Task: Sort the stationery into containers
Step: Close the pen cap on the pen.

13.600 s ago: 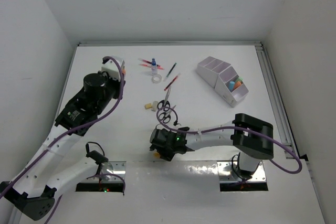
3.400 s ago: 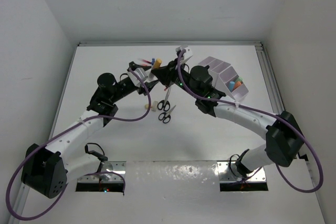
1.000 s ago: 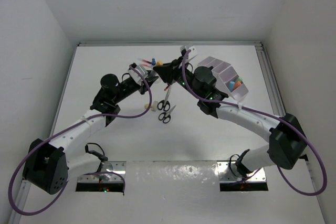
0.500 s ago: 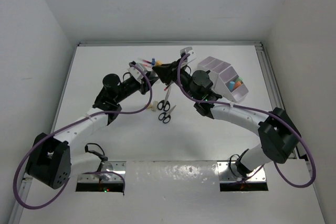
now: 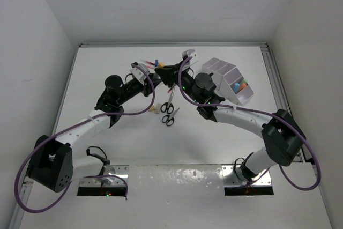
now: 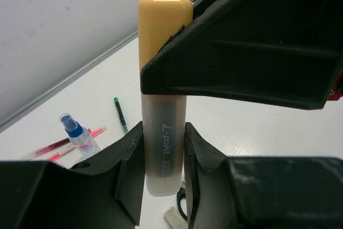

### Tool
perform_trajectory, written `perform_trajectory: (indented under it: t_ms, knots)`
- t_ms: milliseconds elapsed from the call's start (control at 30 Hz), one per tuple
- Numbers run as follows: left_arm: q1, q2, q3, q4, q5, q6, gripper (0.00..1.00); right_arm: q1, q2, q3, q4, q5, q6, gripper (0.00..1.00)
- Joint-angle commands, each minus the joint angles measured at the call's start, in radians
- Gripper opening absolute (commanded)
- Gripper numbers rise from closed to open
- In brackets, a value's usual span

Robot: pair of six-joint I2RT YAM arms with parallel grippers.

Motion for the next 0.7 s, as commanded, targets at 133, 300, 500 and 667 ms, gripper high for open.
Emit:
perform_trajectory:
  t_ms: [133, 300, 500, 667]
  knots:
    - [0.016, -0.063, 0.079, 0.433, 0.013, -0.125, 0.00, 0.042, 0.117, -0.102, -0.265, -0.071, -0.049, 0.00]
    - [0.012, -0.069, 0.082, 0.462, 0.061, -0.162, 0.00, 0.043, 0.137, -0.097, -0.274, -0.066, -0.061, 0.00]
    - [-0.004, -0.068, 0.085, 0.428, 0.042, -0.106, 0.00, 0.042, 0.154, -0.105, -0.282, -0.063, -0.077, 0.00]
    - [0.000, -0.083, 0.044, 0.381, 0.063, -0.082, 0.00, 0.034, 0.078, -0.079, -0.288, -0.063, -0.086, 0.00]
